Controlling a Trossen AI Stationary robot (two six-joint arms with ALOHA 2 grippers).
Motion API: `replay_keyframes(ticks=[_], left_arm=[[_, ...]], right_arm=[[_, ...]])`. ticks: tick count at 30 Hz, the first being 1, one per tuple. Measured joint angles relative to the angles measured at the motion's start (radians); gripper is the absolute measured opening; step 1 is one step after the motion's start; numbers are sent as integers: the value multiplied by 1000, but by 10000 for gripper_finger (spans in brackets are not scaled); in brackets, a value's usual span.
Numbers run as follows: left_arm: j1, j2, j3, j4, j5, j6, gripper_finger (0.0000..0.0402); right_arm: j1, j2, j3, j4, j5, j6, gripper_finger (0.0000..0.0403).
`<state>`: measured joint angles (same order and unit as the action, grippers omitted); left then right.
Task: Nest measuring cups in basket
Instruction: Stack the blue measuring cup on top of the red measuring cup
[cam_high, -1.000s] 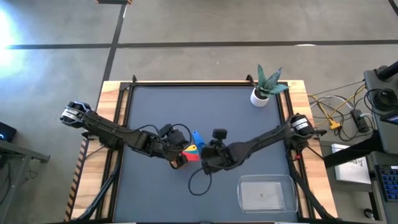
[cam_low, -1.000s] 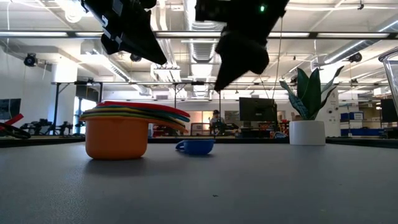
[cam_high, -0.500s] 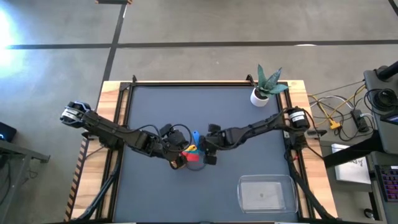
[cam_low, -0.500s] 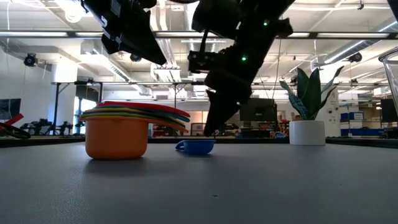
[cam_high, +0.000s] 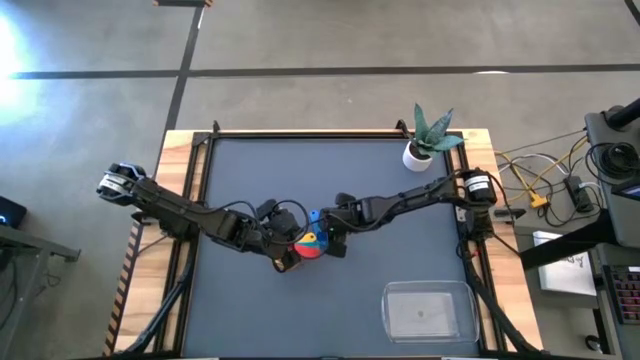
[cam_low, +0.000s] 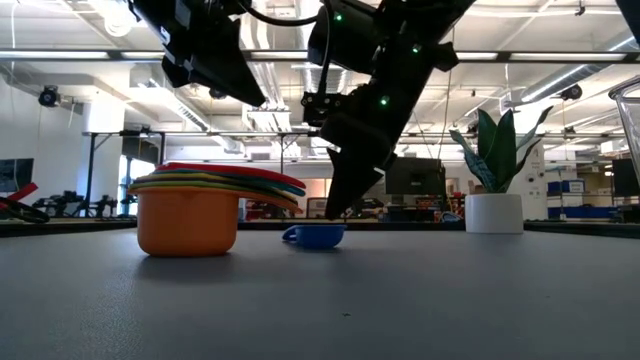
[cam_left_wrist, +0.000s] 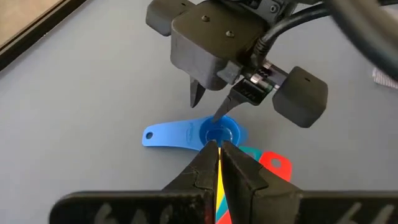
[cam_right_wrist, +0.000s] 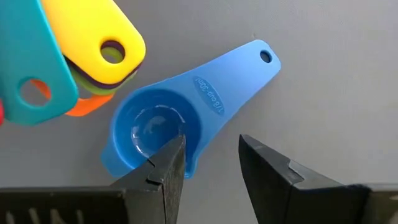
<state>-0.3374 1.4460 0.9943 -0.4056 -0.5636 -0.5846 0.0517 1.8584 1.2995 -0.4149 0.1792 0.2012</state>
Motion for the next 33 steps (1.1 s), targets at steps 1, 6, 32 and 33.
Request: replay_keyframes(ticks=[1,6,32,33], left_arm=[[0,0,0,-2,0,0,0],[0,0,0,-5,2,0,0],[100,198,-15,-163,91,-67,0],[102,202,-15,-159,105,-56,0]], right_arm=[[0,0,0,-2,1,0,139],[0,2,0,-6,3,5,139],[0,-49,-1,-97,25,7,139],[0,-62,-1,-104,37,7,139]])
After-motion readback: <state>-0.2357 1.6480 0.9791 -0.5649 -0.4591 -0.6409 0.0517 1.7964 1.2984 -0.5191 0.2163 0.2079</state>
